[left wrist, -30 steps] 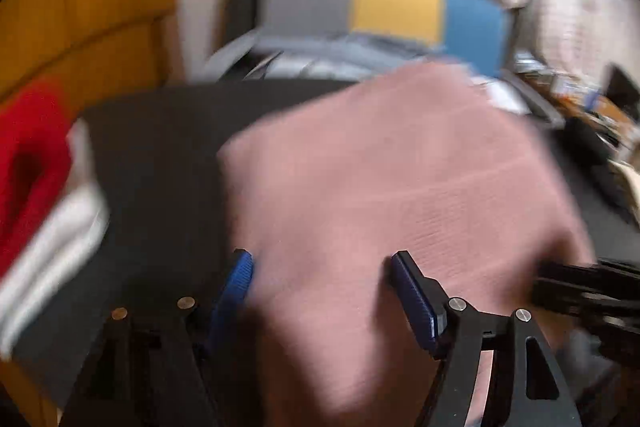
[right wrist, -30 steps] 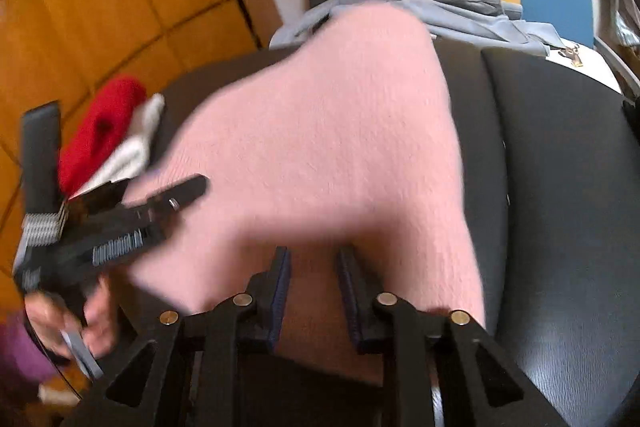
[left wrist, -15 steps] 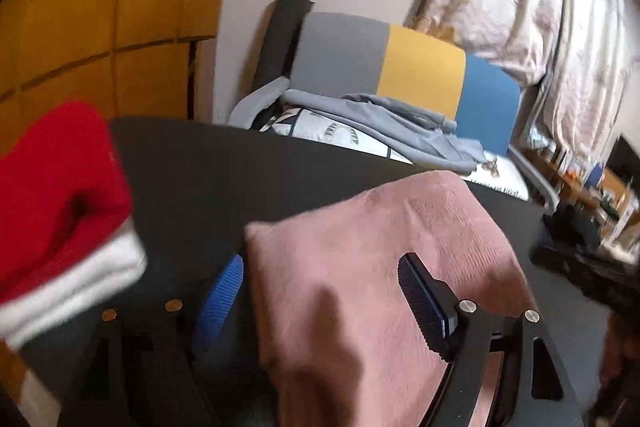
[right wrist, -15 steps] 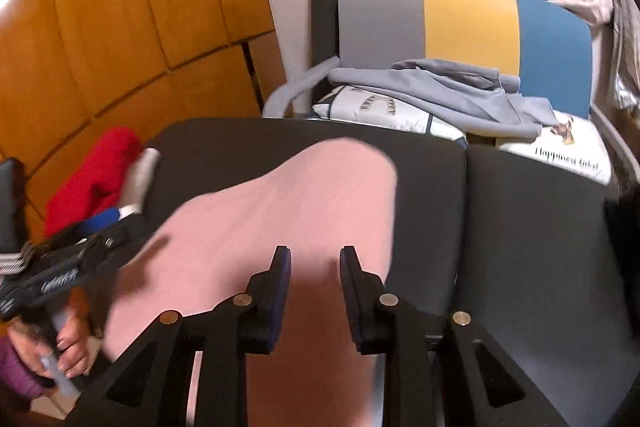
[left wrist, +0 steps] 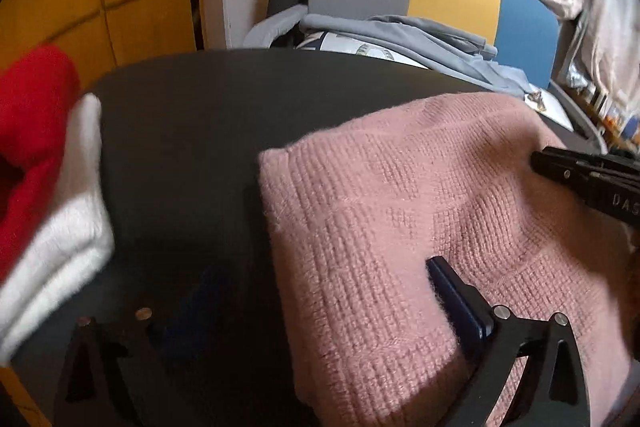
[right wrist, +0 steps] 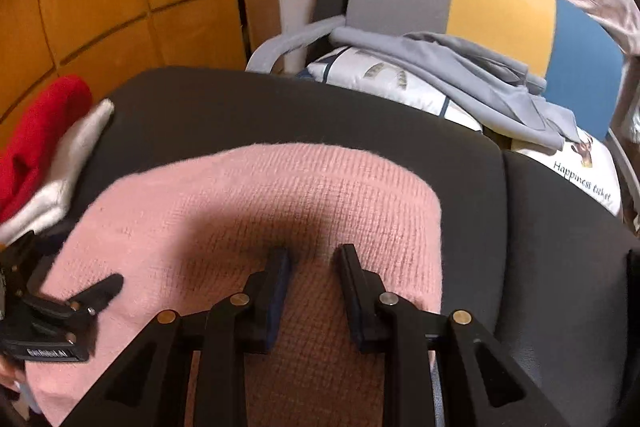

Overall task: Fold clothes
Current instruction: 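Press the folded pink sweater flat with both tools, then grip the folded sweater edges with both tools and lift it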

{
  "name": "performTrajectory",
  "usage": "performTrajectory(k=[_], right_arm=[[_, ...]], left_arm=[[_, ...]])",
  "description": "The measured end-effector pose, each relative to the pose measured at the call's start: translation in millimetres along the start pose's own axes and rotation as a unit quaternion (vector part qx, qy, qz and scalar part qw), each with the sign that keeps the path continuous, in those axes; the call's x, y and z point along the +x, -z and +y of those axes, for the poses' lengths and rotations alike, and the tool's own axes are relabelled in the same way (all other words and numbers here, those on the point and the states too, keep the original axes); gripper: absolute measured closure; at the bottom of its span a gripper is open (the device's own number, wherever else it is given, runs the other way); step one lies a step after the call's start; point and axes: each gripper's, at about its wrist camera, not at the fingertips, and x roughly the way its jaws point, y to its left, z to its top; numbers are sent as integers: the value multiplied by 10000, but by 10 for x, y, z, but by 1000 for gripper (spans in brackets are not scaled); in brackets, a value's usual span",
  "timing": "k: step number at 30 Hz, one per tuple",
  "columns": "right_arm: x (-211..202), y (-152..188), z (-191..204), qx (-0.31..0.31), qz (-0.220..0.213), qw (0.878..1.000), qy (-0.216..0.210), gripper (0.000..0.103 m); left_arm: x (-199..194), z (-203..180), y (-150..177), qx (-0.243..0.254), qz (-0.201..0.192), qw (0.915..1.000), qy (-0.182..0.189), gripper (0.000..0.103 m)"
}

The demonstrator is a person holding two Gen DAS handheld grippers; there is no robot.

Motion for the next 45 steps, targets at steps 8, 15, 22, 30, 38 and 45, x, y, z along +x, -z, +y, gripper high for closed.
performTrajectory(k=[8,15,22,30,38,45], right_arm=[[-750,191,54,107,-254,9977,-622,77],[-775,781,548,-718,74,9948,-723,77],[-884,1414,615,-836,-196,9909,-1037,76],[-978,1525,553,-262,-425,9933,-1041,76],[-1367,1378,239,560,-849,9863,-1300,68],[-1403,1231,-245,1247,-621,9788,-1499,45]], left_arm=[[-768,124,22,68,-520,9978,395,9],[-632,-283,287,1000,-352,9943,-109,8],[-499,306,664,-109,50,9994,317,0],[-484,517,589,-1075,407,9874,1083,0],[-565,928,443,-2291,680,9582,1575,0],[-509,1058,237,-2264,870,9586,1494,0]])
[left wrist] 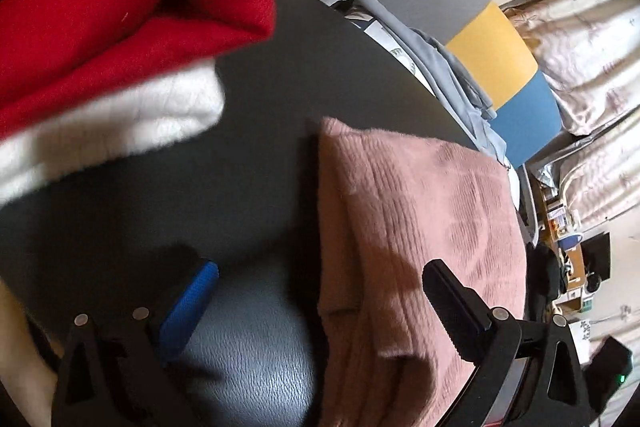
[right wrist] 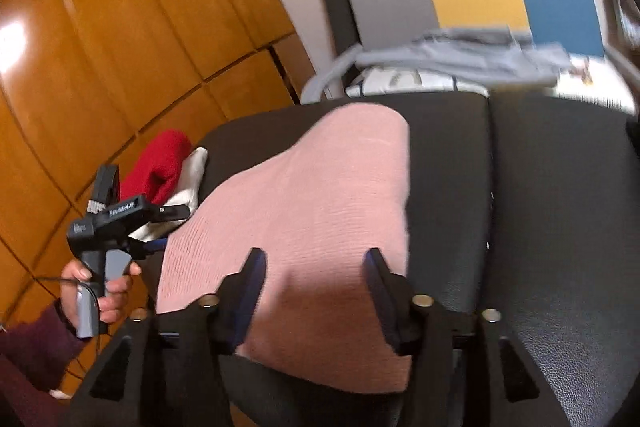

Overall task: Fold clothes
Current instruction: 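Grip the folded sweater edges with both tools and lift it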

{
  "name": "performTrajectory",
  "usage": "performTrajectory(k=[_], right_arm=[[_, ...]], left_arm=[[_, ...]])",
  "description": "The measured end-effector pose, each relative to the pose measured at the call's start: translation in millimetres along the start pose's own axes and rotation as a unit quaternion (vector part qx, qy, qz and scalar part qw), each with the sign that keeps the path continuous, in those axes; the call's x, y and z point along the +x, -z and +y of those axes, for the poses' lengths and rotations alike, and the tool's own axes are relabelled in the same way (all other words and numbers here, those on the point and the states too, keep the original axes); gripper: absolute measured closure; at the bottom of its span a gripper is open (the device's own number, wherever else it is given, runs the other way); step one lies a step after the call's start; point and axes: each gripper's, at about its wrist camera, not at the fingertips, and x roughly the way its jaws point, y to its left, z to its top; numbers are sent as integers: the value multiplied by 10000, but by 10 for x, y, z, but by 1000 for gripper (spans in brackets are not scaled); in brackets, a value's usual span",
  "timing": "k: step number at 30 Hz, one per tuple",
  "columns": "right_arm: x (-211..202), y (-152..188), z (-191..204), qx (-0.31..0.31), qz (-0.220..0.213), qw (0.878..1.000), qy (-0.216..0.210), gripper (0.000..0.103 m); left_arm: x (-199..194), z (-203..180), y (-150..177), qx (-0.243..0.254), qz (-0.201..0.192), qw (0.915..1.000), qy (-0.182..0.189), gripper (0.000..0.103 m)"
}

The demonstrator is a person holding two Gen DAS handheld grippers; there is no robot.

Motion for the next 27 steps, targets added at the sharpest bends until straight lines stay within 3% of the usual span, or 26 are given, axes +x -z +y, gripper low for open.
performTrajectory(k=[5,8,14,18,24,27], right_arm=[[102,-212,-310,520,363,9979,-165,40],[249,-292,-472,746,623,9950,-232,39],[549,-394,-850,1541,1152,9790,-671,32],[628,-421,-1017,1921,1155,9716,-757,30],[818,-459,-1127,2155,1357,9633,-848,20],[920,-476,-1152,2244,1440,9590,-963,20]], left_arm=[[131,-159,-145,862,13,9946,-583,0],[306,-181,-213,1162,286,9909,-620,0],[478,40,-375,617,865,9941,-202,0],[398,254,-470,29,970,9953,-15,0],[425,216,-497,378,1186,9921,-170,0],[461,137,-478,571,1297,9899,-12,0]])
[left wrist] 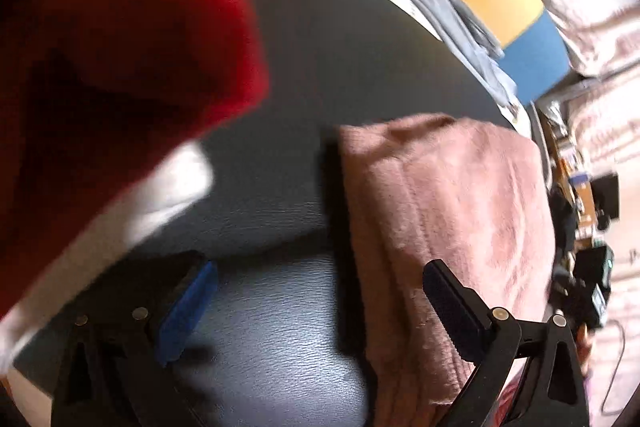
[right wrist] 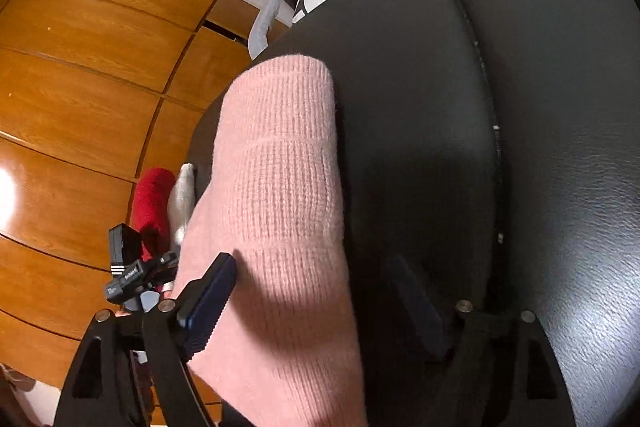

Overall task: Fold clothes
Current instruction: 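Grip the folded sweater edges with both tools and lift it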

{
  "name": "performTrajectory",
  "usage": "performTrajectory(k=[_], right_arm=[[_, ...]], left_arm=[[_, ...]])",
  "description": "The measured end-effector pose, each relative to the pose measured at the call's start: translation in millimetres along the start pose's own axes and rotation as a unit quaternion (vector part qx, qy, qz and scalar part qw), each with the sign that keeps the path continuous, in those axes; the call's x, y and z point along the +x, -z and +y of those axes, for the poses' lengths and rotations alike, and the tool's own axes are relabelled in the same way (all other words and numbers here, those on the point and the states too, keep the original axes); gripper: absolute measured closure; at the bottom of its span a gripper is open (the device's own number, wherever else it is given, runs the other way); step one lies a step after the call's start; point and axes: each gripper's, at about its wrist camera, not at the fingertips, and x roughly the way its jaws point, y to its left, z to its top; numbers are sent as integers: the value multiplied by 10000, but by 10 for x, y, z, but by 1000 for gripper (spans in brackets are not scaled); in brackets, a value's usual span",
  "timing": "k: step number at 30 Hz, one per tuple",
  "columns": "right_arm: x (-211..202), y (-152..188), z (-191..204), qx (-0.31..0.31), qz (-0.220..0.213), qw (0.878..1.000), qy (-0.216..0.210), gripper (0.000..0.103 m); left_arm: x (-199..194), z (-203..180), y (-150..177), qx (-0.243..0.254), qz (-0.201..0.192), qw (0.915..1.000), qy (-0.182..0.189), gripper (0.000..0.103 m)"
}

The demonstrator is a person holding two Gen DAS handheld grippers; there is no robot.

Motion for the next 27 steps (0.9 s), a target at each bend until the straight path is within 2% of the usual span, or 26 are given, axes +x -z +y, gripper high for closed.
performTrajectory(k=[5,13,17,27], right_arm=[[123,-90,-68,179,126,9995,-242,20],[233,-171,-91,277,289,9979,-518,19],[270,-196,-113,352,323,9967,-659,19],[316,-209,-157,374,331,9953,-827,19]], left_arm=[[88,-21,-75,-267,194,9979,559,0],[139,-139,-85,81,456,9978,464,0],[186,-200,-28,51,761,9922,986,0],[311,-320,-85,78,689,9915,1101,0]])
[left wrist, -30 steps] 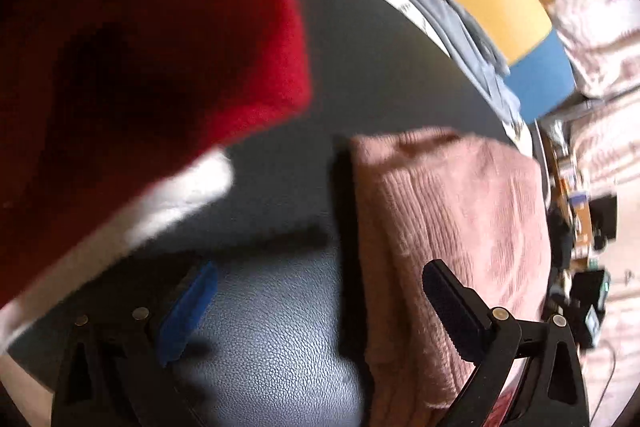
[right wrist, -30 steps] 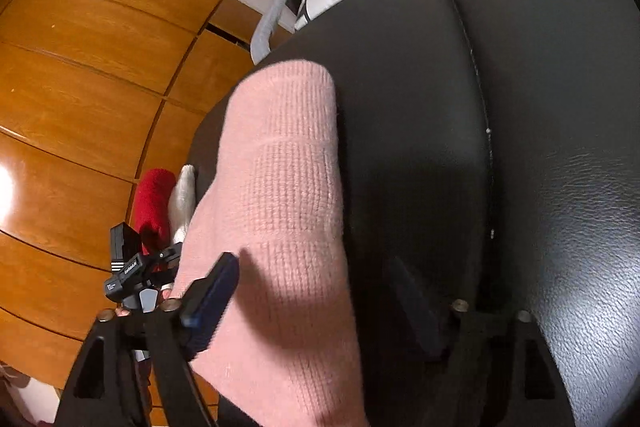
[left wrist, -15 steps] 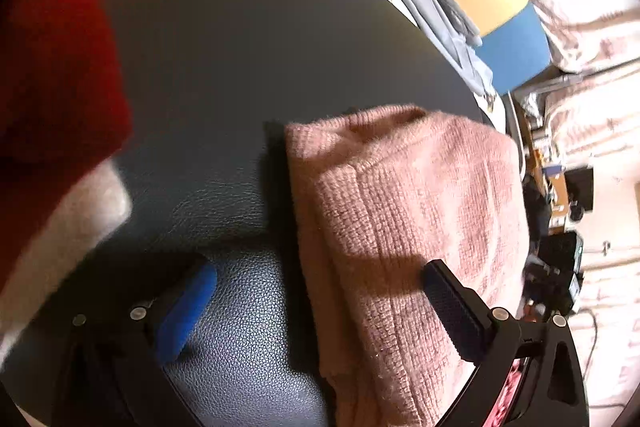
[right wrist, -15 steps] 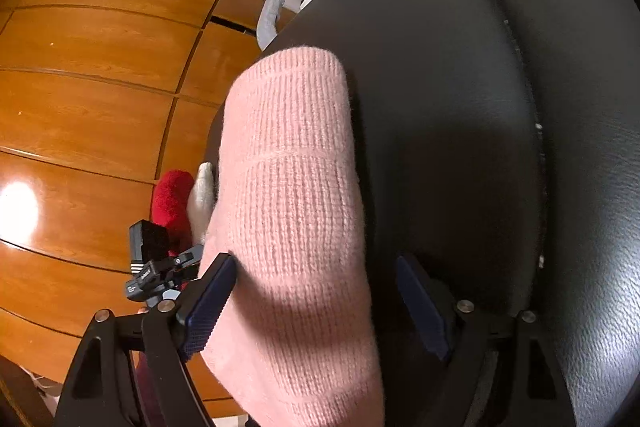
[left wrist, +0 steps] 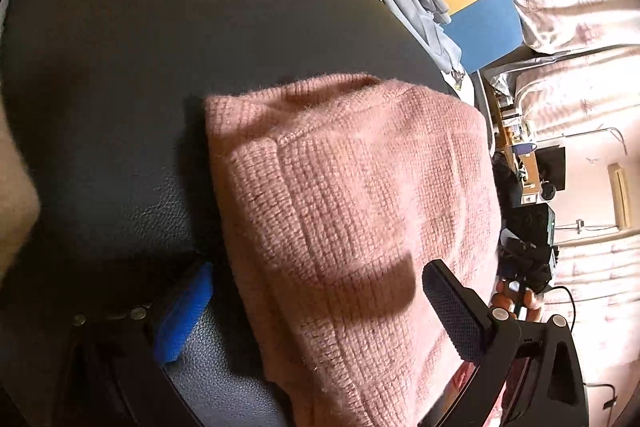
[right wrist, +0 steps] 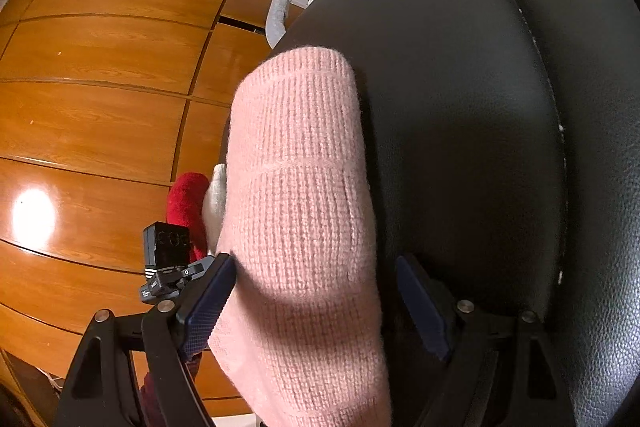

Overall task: Fold clothes
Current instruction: 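Grip the folded sweater edges with both tools and lift it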

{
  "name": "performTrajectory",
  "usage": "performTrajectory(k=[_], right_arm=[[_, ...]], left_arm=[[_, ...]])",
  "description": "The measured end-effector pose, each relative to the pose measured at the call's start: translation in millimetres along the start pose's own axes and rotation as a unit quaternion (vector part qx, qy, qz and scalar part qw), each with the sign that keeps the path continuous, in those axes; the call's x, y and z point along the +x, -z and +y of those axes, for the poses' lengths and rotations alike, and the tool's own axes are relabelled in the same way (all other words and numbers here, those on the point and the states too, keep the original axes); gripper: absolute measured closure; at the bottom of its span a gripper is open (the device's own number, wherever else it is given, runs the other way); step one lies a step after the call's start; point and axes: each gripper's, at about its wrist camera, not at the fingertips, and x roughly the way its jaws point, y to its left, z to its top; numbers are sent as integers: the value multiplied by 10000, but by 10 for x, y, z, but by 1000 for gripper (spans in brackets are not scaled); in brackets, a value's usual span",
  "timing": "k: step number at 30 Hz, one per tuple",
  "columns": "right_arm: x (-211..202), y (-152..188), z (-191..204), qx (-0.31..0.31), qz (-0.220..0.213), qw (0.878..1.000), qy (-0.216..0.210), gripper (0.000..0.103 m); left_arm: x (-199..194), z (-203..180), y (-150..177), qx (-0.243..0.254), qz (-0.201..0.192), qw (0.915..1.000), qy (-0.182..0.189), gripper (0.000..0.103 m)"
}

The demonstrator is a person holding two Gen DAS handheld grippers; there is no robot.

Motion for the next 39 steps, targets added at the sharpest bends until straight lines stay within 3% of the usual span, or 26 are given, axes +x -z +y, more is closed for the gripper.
performTrajectory(k=[7,16,22,26,30,31,32,34,39], right_arm=[[34,56,81,-192,116,9997,92,17],[172,75,225,-513,202,9981,274,17],[332,132,452,-1119,21,9901,847,22],[327,133,441,-1145,-109,9899,834,26],[306,122,414,-1144,-168,9897,842,37],[303,118,410,-1126,-191,9897,867,41],[303,118,409,-1096,-217,9899,870,43],[313,130,428,-1039,-267,9903,880,48],[311,216,632,-1285,-491,9853,1015,58]], left_arm=[[22,-43,95,447,11,9986,-278,0],[131,-62,73,379,-315,9987,-130,0],[219,-204,142,596,-473,9964,-385,0],[292,-283,198,765,-469,9957,-228,0],[275,-198,215,542,-742,9958,-49,1],[271,-190,223,509,-810,9954,-66,5],[273,-204,240,548,-910,9939,-294,19],[265,-267,290,725,-1045,9889,-767,33],[172,-278,355,418,-1205,9891,-740,58]])
